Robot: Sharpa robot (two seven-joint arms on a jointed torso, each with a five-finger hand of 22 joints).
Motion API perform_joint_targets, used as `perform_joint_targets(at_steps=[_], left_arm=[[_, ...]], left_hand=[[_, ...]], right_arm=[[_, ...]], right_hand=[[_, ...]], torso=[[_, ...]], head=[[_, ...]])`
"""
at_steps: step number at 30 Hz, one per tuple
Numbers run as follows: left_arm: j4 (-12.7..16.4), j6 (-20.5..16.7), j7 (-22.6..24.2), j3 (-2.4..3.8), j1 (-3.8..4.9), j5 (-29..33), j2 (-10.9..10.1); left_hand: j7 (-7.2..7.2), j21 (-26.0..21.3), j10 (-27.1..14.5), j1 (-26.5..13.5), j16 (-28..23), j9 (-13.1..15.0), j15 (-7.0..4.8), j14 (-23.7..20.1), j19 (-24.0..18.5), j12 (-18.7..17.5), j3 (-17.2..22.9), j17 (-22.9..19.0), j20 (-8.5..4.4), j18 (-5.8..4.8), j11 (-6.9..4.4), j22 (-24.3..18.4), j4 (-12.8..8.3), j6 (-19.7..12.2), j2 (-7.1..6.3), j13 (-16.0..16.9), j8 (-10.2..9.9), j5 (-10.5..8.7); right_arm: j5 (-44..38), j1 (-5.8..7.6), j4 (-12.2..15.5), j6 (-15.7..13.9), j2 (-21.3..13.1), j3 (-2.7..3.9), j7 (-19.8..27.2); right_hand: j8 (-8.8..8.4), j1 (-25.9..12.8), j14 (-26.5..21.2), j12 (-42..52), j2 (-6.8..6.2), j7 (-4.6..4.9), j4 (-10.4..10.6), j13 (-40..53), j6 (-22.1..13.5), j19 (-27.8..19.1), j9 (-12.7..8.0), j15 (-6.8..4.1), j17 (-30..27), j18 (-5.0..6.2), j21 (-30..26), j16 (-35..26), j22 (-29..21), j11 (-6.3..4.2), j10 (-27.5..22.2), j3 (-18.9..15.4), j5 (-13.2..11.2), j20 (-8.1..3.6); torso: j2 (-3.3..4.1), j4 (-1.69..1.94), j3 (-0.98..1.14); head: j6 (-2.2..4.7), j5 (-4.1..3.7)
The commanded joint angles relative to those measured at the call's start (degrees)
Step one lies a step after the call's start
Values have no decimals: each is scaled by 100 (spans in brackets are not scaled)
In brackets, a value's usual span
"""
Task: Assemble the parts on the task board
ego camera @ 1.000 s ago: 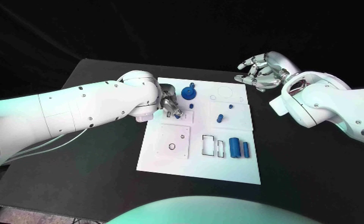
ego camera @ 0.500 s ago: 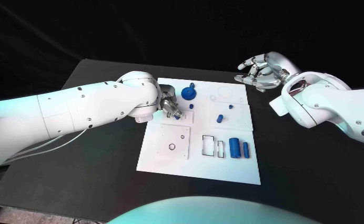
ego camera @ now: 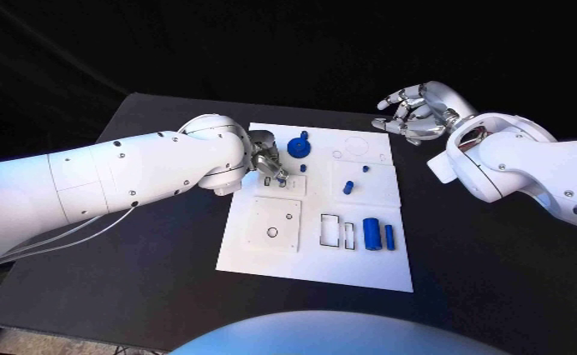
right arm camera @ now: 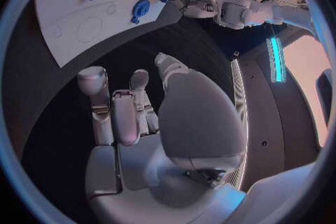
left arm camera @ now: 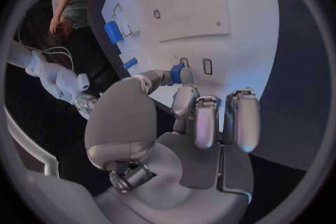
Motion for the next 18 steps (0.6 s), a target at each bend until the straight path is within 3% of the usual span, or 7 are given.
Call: perform_joint_targets(at_steps=[1, 18], left_arm=[[21, -268, 119, 11, -1, -32, -2], [-163, 116, 32, -12, -1, -28, 121]], left_hand=[[-33, 32, 34, 32, 21, -5, -34, 595, 187, 28, 1138, 1509, -11, -100, -10, 1058, -1151, 19, 50, 4, 18, -10], [-34, 31, 36, 27, 21, -3, -38, 595, 186, 18, 1142, 1509, -14, -99, -10, 1057, -1153, 25, 47, -6, 19, -20]], right_arm=[[-15, -3, 8, -8, -2, 0, 58], [-15, -3, 7, 0, -1, 1, 54]], right_hand=[[38, -64, -13, -4, -7, 4, 12, -5, -42, -32, 5, -29, -5, 102, -39, -22, -5, -8, 25, 18, 16, 14], [38, -64, -13, -4, -7, 4, 12, -5, -42, -32, 5, -29, -5, 102, -39, -22, -5, -8, 25, 18, 16, 14]], torso=[[1, 4, 0], [-1, -1, 1]], head=[[-11, 3], [-55, 13]])
